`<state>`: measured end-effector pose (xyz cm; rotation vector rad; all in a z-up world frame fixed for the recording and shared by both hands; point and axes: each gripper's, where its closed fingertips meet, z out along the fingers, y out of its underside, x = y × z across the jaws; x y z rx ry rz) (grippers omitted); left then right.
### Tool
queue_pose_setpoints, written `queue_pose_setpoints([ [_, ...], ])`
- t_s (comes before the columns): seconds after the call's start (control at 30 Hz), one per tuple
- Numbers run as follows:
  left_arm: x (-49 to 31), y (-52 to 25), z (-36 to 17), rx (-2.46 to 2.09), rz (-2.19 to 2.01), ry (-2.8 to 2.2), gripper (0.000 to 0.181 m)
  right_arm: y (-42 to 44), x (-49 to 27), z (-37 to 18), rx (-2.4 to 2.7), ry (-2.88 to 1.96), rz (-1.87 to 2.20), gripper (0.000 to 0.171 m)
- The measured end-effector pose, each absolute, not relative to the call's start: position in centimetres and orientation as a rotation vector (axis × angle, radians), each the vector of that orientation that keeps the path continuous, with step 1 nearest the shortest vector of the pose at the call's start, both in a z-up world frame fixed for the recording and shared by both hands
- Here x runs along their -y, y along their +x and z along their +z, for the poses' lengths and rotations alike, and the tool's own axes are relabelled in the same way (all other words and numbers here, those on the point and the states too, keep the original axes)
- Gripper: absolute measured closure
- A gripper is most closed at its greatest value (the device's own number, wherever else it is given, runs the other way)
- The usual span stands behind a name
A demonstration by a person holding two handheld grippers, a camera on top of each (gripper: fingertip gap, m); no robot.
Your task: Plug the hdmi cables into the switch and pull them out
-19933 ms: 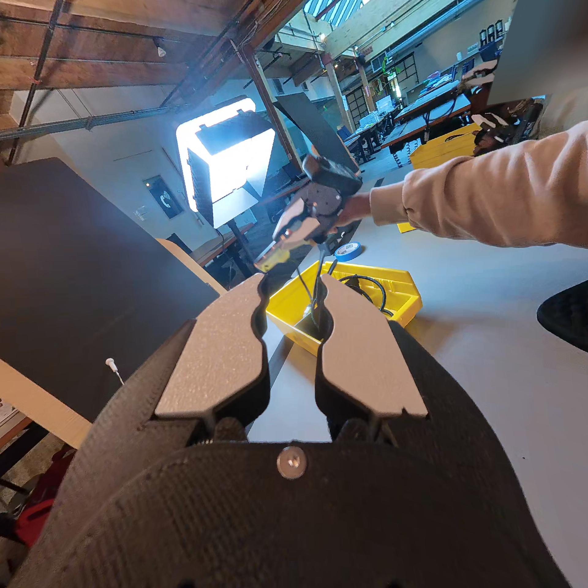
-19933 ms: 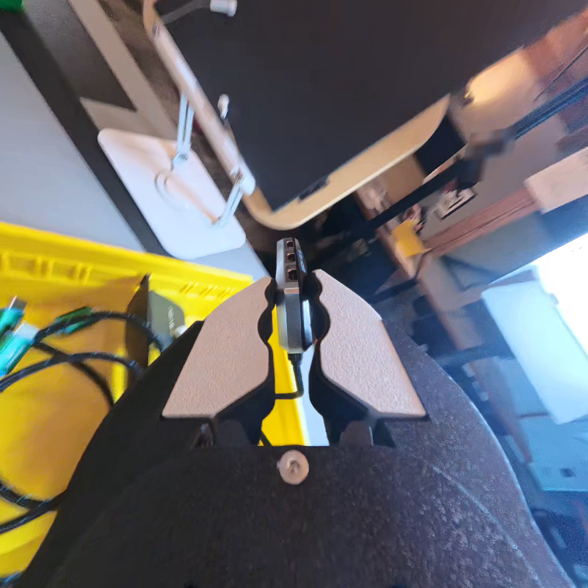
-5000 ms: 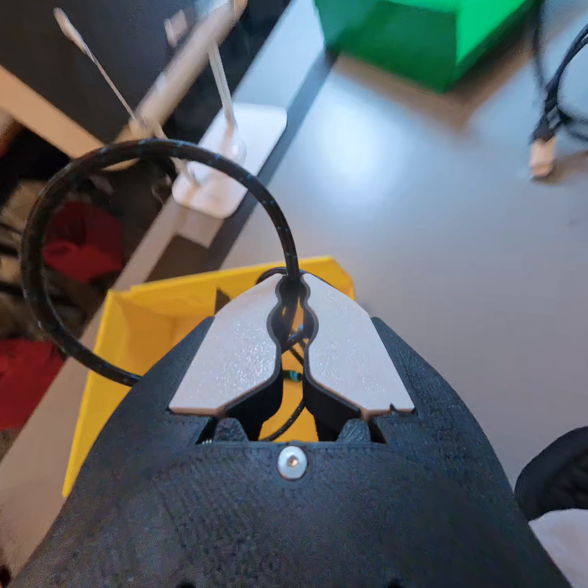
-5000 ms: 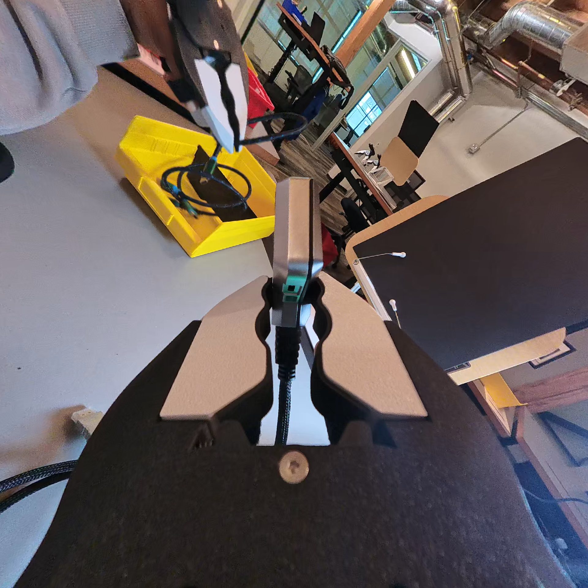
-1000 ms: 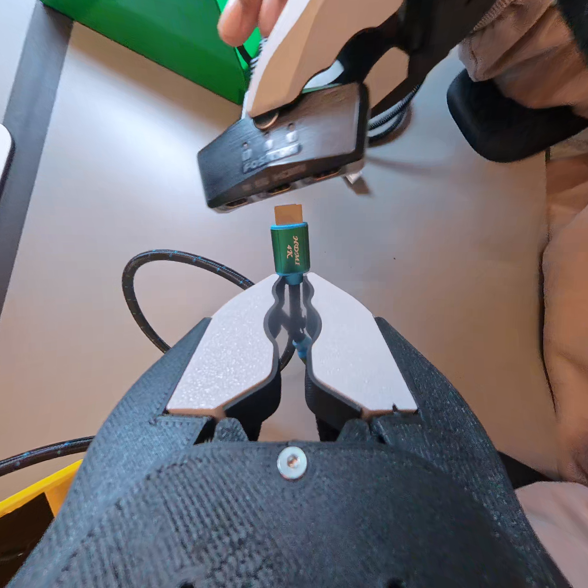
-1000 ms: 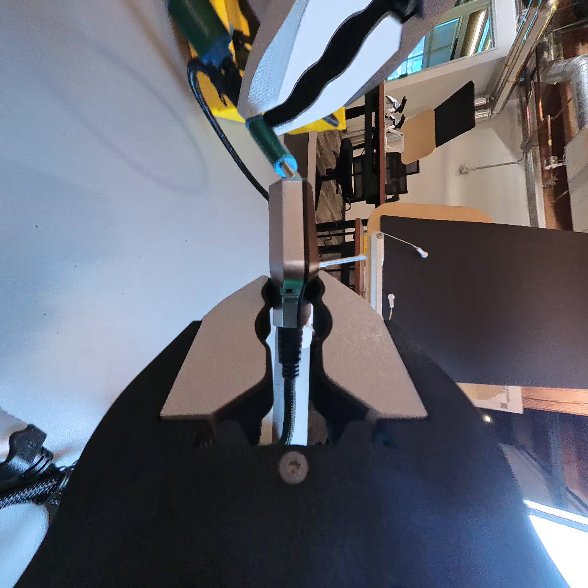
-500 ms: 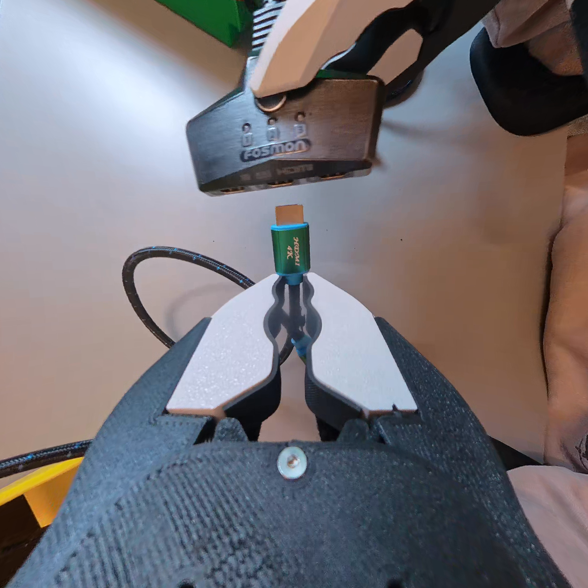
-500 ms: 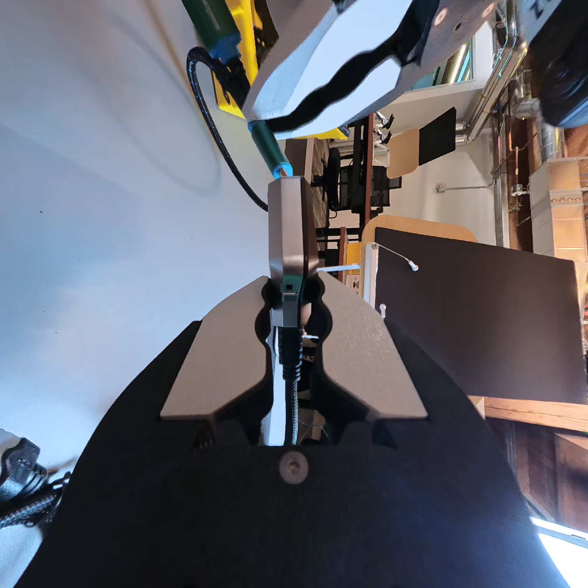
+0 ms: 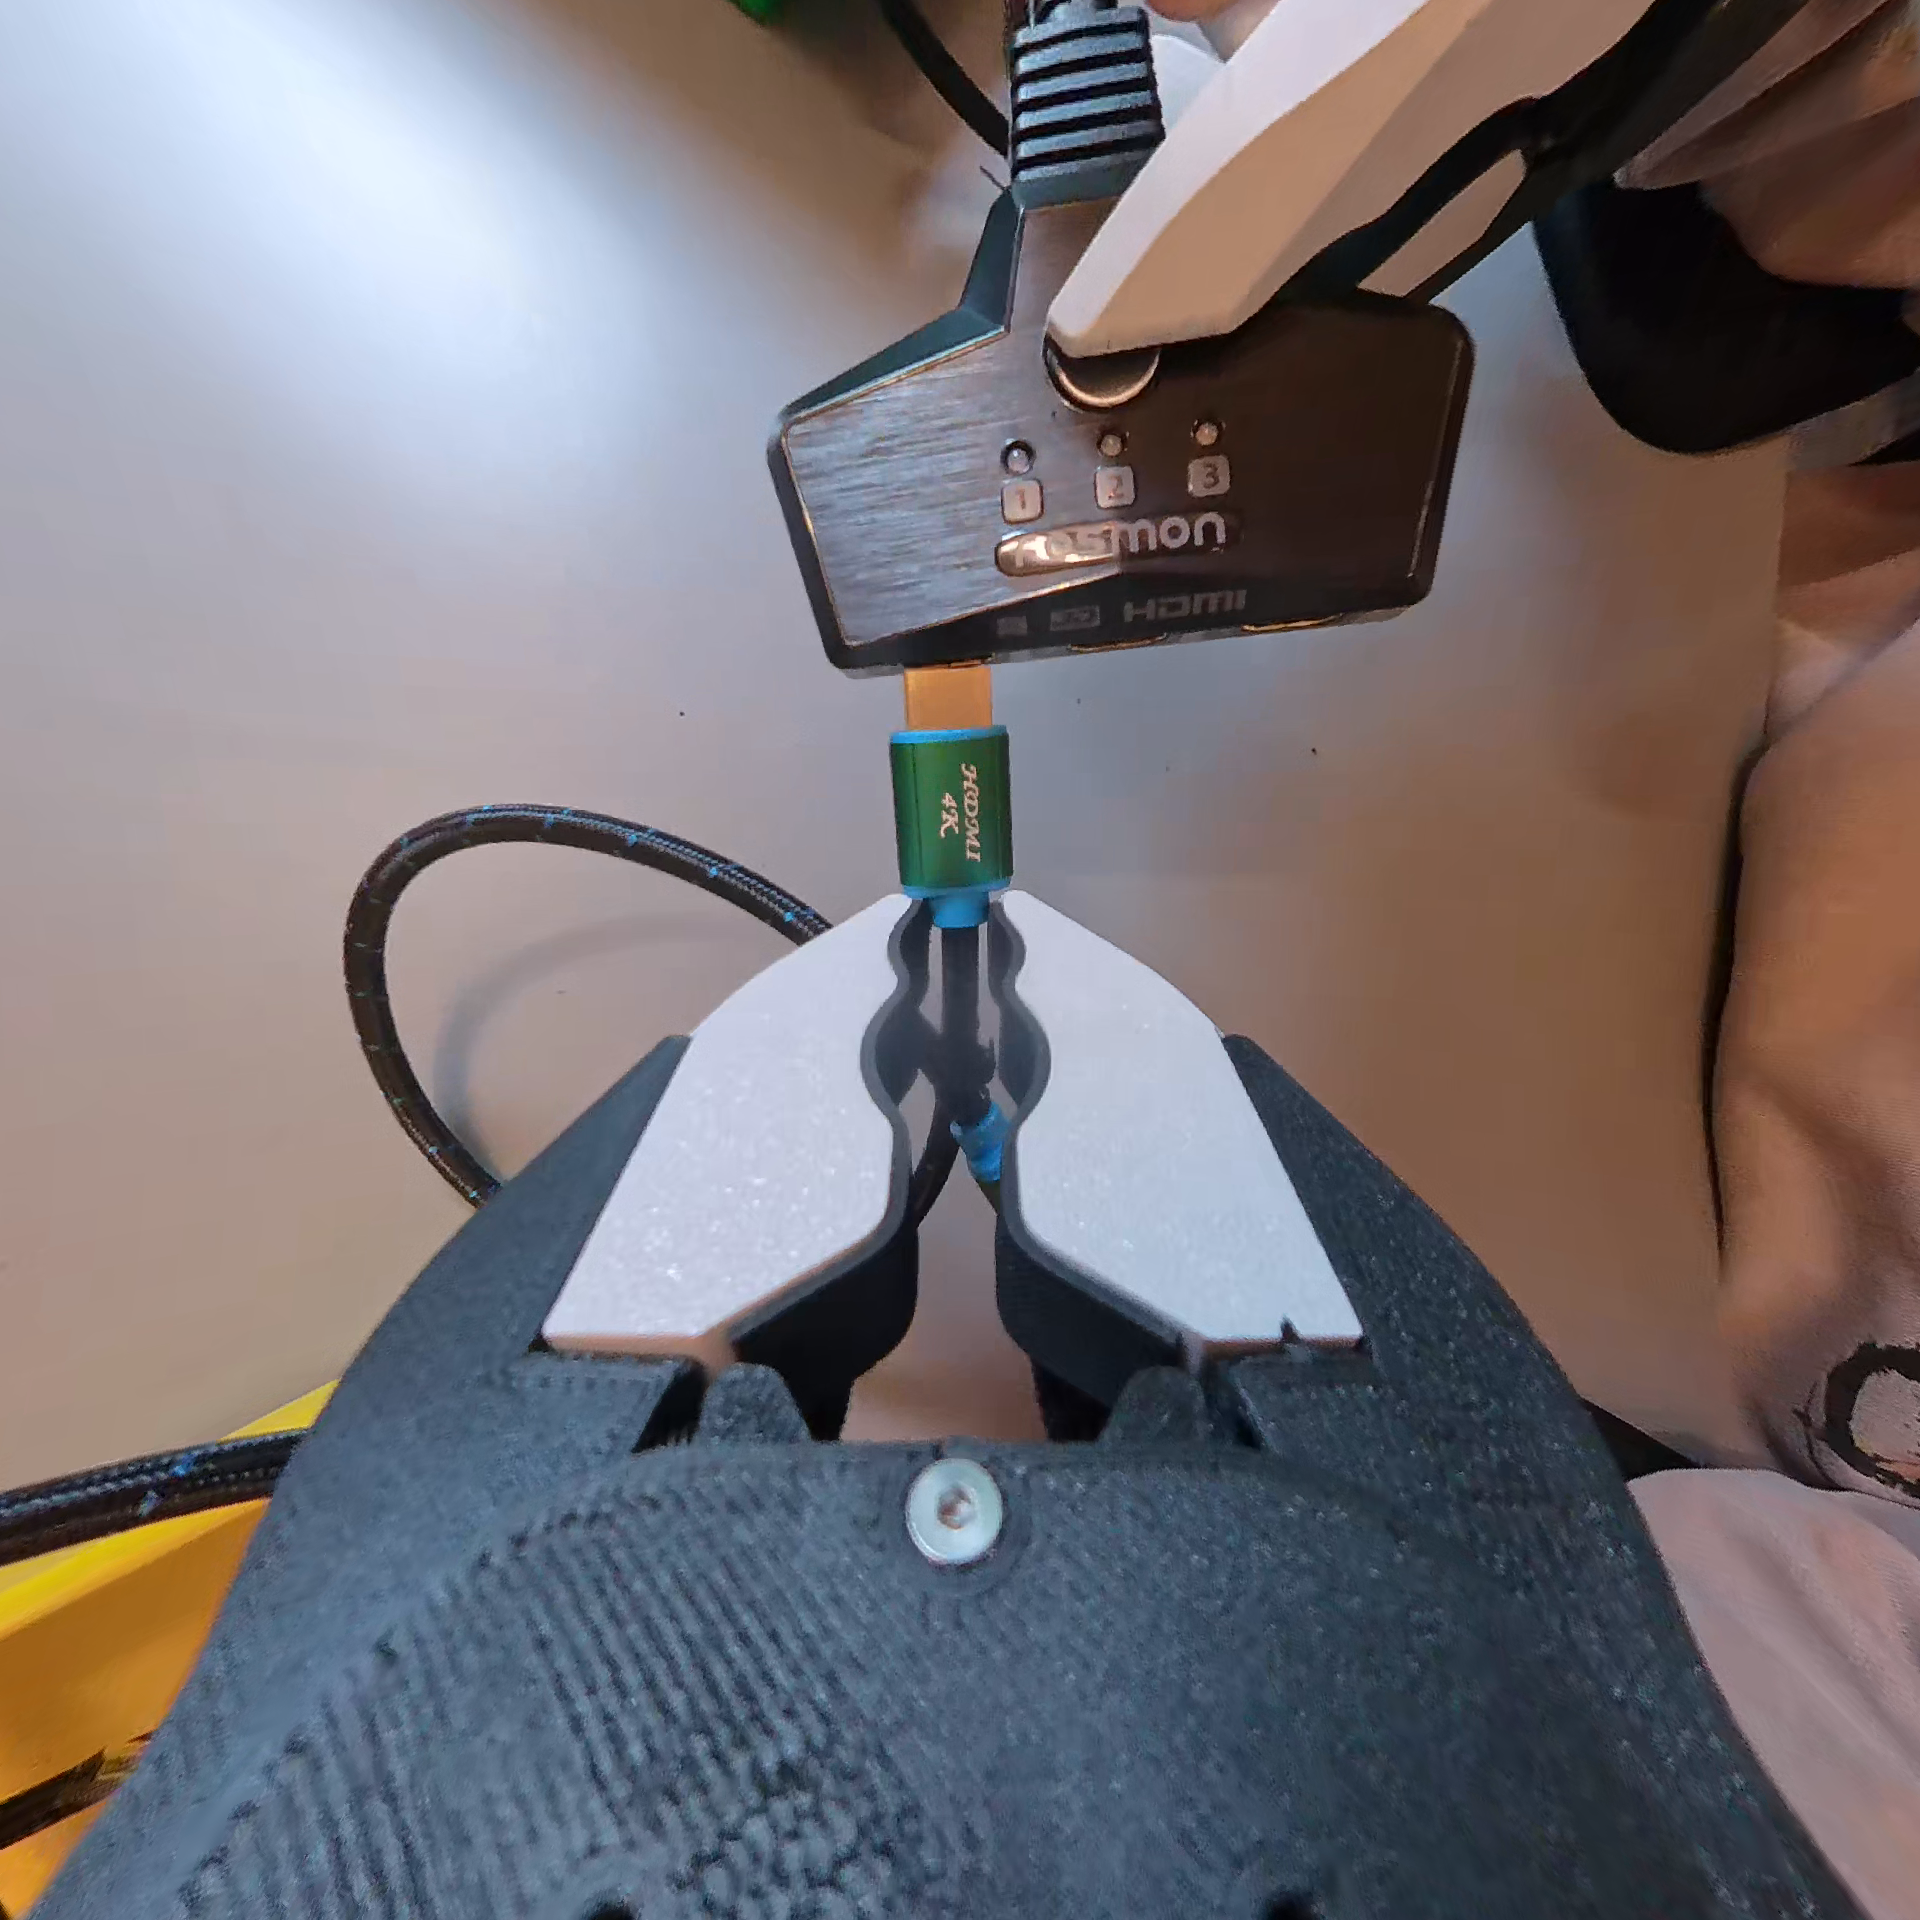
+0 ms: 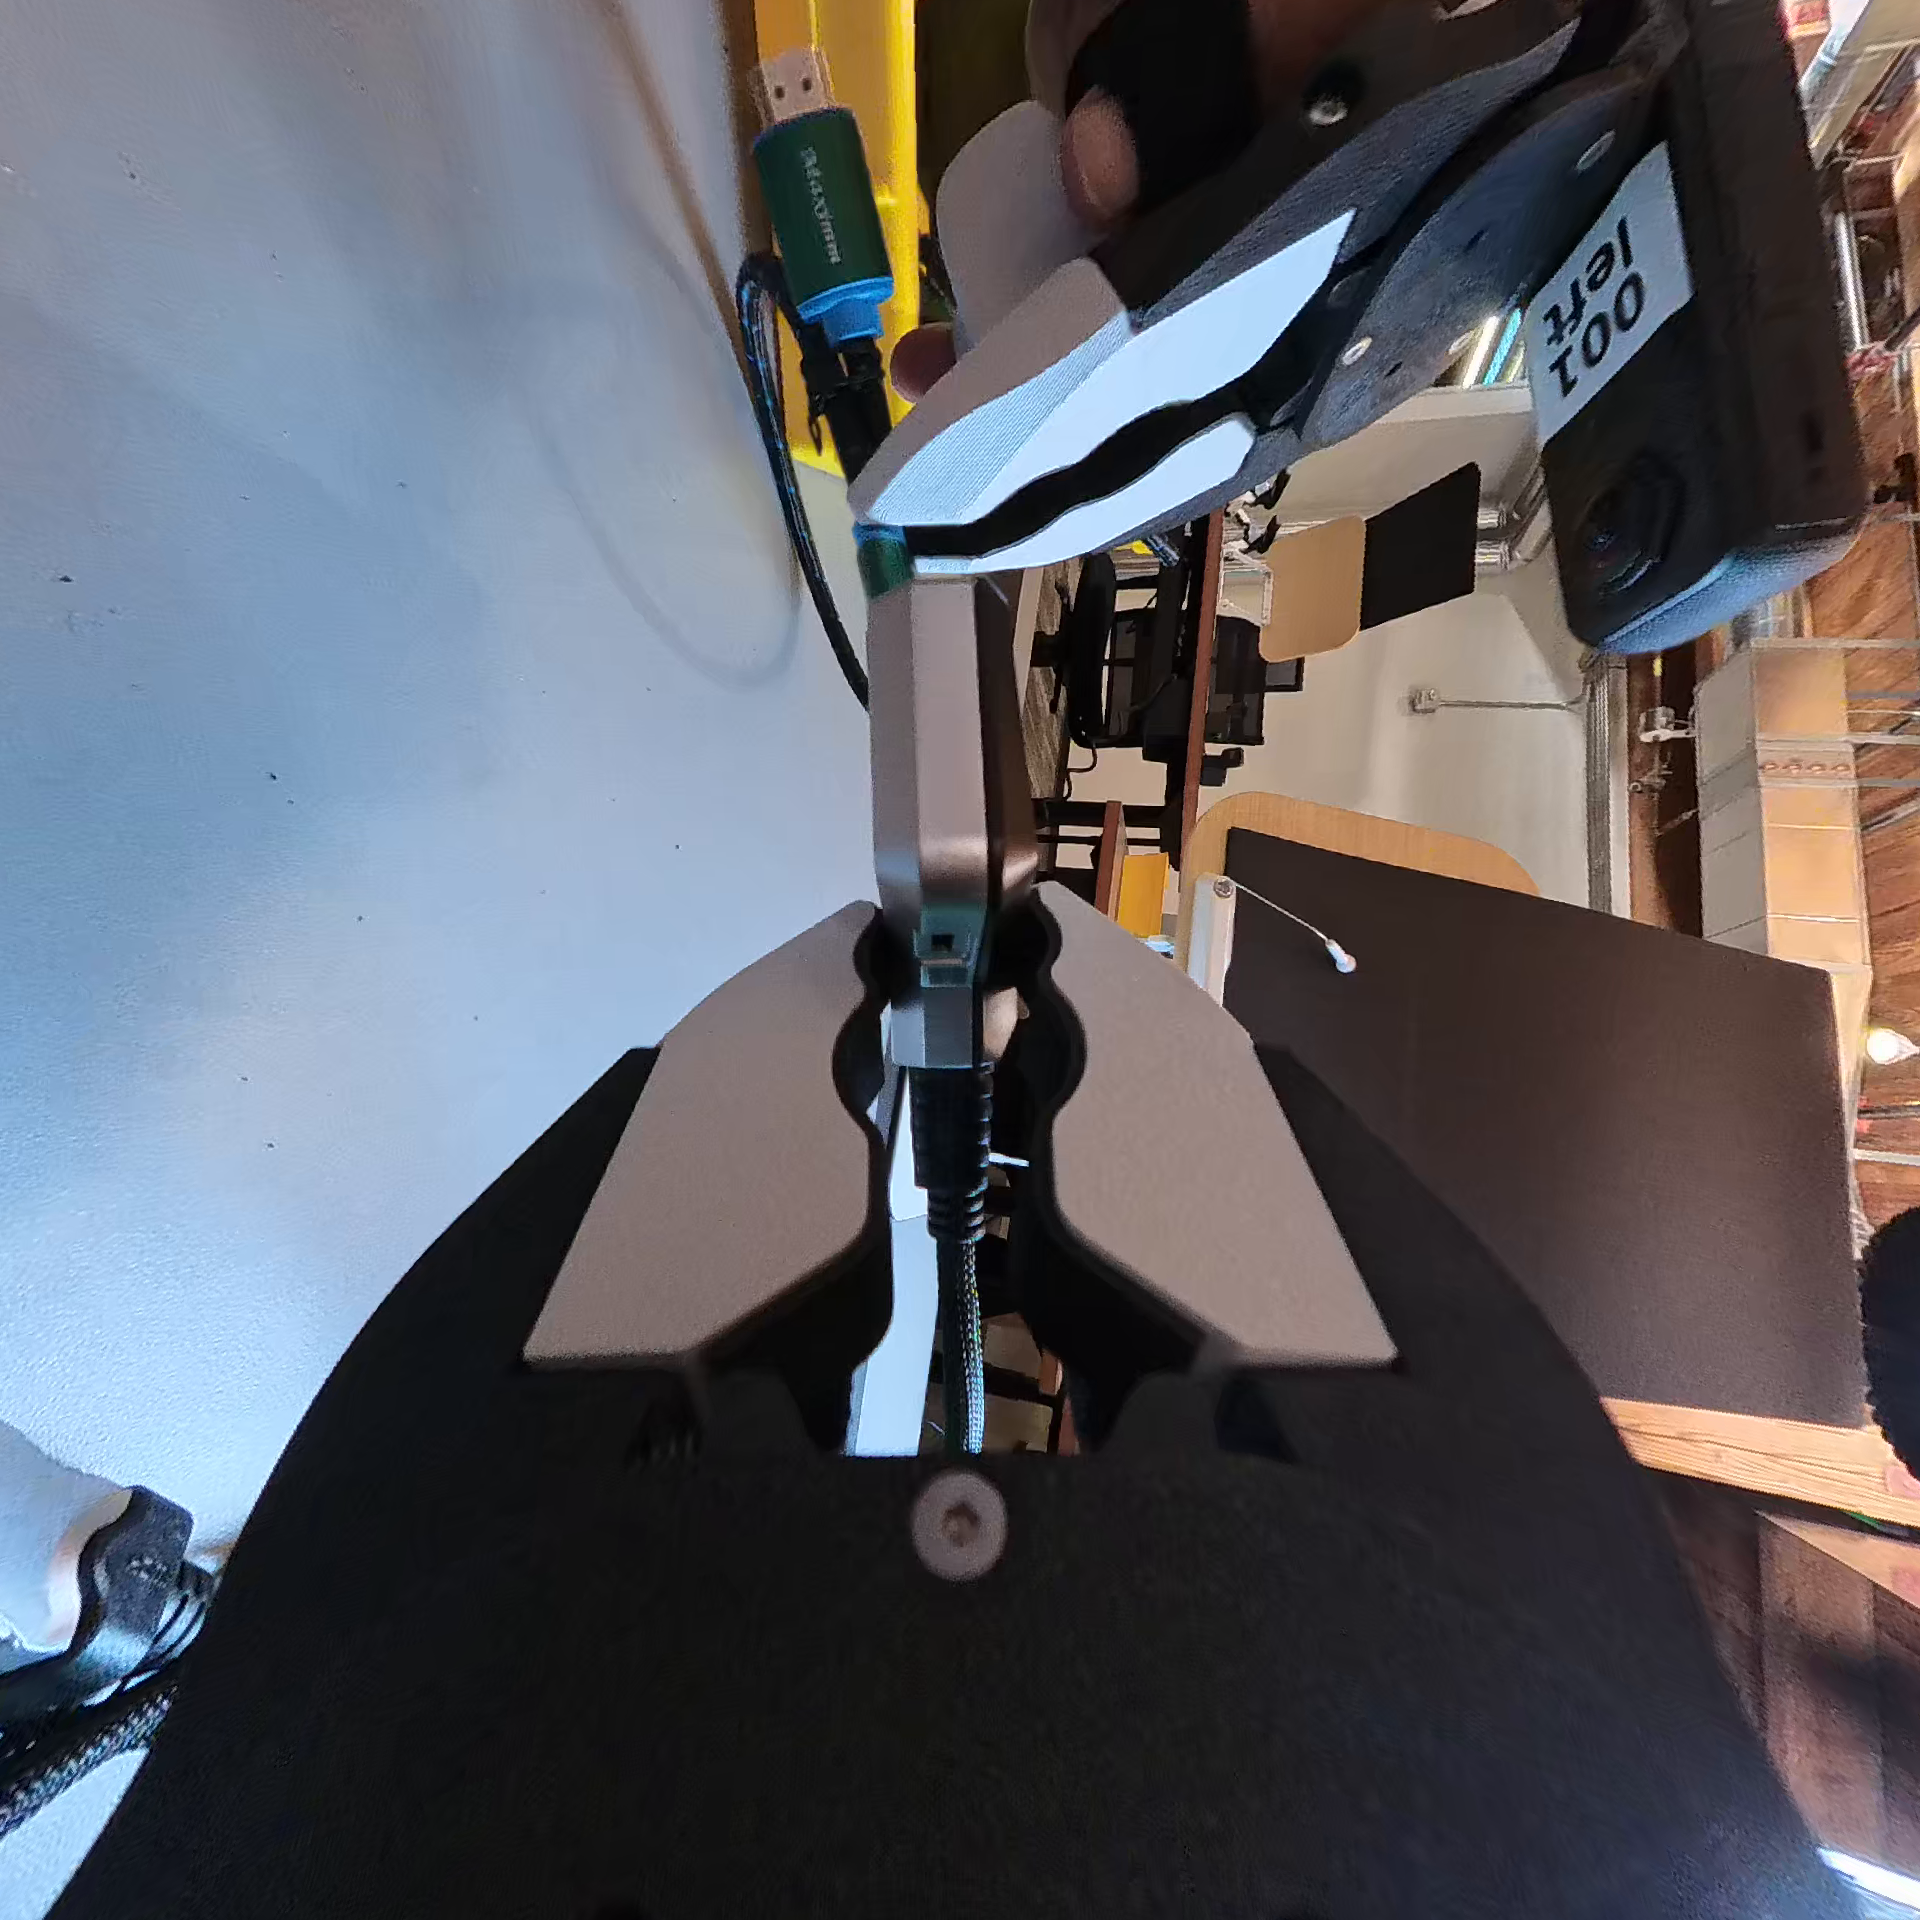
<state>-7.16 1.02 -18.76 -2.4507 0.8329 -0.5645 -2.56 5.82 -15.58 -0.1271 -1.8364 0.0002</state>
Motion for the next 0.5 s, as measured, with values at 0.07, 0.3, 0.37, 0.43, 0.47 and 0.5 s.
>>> queue_pose_setpoints([
  [0.07, -0.9, -7.0, -18.6, -0.831, -0.599, -2.438, 0.171, -2.6, -5.9, -15.8, 1.844, -0.131, 0.0, 0.149],
  [0.3, -0.2, -5.9, -21.0, -0.973, -0.592, -2.482, 0.17, -1.8, -8.3, -14.0, 1.785, -0.285, 0.114, 0.148],
  [0.37, -0.2, -5.1, -21.7, -1.052, -0.572, -2.467, 0.17, -1.3, -8.6, -13.4, 1.782, -0.338, 0.192, 0.148],
  [0.43, -1.0, -4.5, -21.3, -1.097, -0.535, -2.387, 0.163, -0.8, -8.4, -13.0, 1.802, -0.38, 0.279, 0.148],
  [0.47, -1.6, -4.3, -20.6, -1.114, -0.493, -2.316, 0.155, -0.6, -8.2, -12.7, 1.814, -0.405, 0.337, 0.148],
  [0.5, -2.4, -4.2, -19.6, -1.126, -0.422, -2.234, 0.148, -0.3, -7.9, -12.3, 1.822, -0.435, 0.402, 0.148],
])
